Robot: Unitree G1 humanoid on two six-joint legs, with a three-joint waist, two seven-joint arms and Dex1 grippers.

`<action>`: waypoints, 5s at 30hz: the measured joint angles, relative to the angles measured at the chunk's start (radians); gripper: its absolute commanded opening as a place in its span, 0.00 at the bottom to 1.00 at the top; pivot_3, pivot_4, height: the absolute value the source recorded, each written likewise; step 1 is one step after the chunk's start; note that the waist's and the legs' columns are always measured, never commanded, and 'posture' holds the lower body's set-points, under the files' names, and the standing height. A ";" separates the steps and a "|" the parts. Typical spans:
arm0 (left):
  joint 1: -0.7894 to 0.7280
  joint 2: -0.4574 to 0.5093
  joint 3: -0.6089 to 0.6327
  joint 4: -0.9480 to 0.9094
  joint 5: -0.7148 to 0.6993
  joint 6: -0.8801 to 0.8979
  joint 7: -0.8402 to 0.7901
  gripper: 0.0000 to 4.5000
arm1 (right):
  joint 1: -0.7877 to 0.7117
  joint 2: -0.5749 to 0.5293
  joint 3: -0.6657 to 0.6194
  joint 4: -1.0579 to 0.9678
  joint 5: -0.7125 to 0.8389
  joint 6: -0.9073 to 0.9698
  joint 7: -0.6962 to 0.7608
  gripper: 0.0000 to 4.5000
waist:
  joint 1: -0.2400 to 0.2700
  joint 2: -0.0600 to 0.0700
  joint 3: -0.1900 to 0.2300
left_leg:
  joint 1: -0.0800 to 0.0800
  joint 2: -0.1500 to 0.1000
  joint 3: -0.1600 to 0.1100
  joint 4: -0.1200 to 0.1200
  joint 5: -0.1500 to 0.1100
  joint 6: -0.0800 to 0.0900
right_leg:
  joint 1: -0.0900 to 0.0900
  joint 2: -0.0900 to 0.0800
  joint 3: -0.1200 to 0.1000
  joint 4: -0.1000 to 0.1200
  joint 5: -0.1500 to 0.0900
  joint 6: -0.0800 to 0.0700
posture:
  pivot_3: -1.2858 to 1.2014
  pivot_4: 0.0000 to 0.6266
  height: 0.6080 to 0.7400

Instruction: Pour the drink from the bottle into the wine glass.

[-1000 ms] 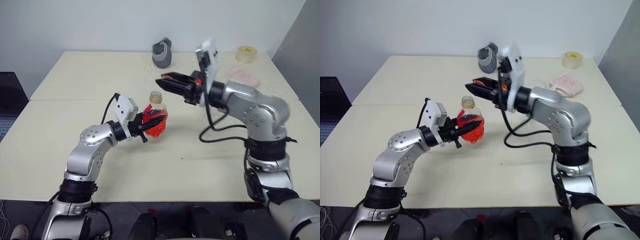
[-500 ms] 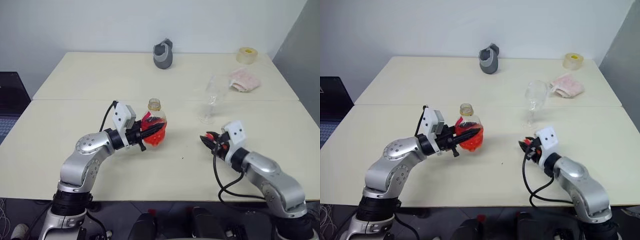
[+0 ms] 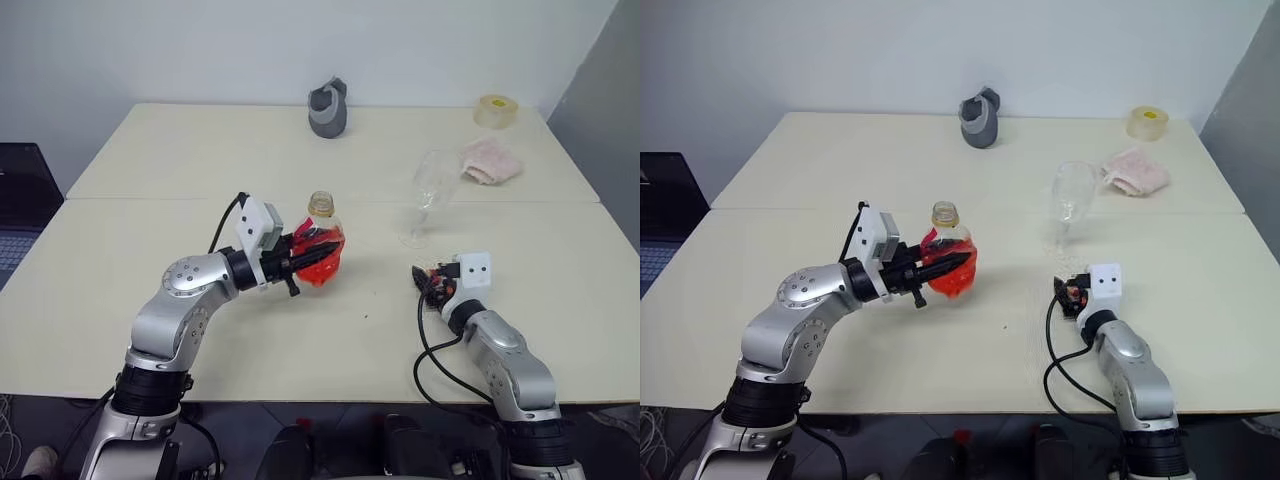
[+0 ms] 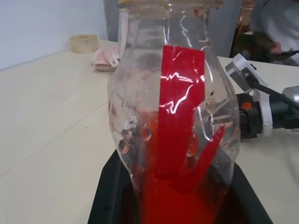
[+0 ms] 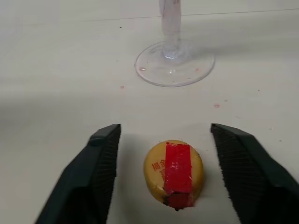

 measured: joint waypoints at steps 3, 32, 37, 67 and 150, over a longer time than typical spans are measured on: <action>0.004 0.002 0.024 0.009 0.001 0.000 0.020 0.22 | 0.024 -0.048 -0.002 -0.083 0.021 0.060 0.033 0.93 | 0.000 0.000 0.000 | 0.000 0.000 -0.001 0.000 0.000 0.000 | 0.000 0.000 0.000 0.000 0.000 0.000 | 0.52 0.24 1.00; -0.251 -0.039 0.284 0.955 0.238 -0.541 0.457 0.48 | -0.297 -0.145 0.179 -0.145 0.186 0.039 0.435 0.94 | 0.001 -0.003 -0.001 | -0.002 -0.001 -0.005 0.001 0.001 -0.002 | -0.003 -0.002 -0.002 0.000 0.000 0.000 | 0.52 0.24 1.00; -0.268 -0.041 0.298 1.011 0.235 -0.602 0.454 0.83 | -0.295 -0.138 0.179 -0.146 0.167 0.039 0.423 0.94 | 0.001 -0.004 -0.001 | -0.002 -0.002 -0.005 0.001 0.001 -0.002 | -0.003 -0.002 -0.002 0.000 0.000 0.000 | 0.52 0.24 1.00; 0.495 -0.072 0.345 -0.261 -0.111 0.136 0.569 1.00 | -0.129 -0.157 0.102 -0.161 0.129 0.092 0.297 0.94 | 0.004 -0.004 -0.002 | 0.000 -0.001 -0.004 0.001 0.000 0.001 | 0.002 -0.005 -0.003 0.000 0.000 0.001 | 0.52 0.24 1.00; 0.842 -0.095 0.388 -0.519 -0.114 0.005 0.437 1.00 | -0.704 0.225 0.152 1.061 -0.222 -0.664 0.307 0.78 | -0.022 0.002 0.002 | 0.003 0.012 0.006 -0.002 -0.001 0.001 | 0.000 0.004 0.002 0.000 0.001 -0.003 | 0.52 0.24 1.00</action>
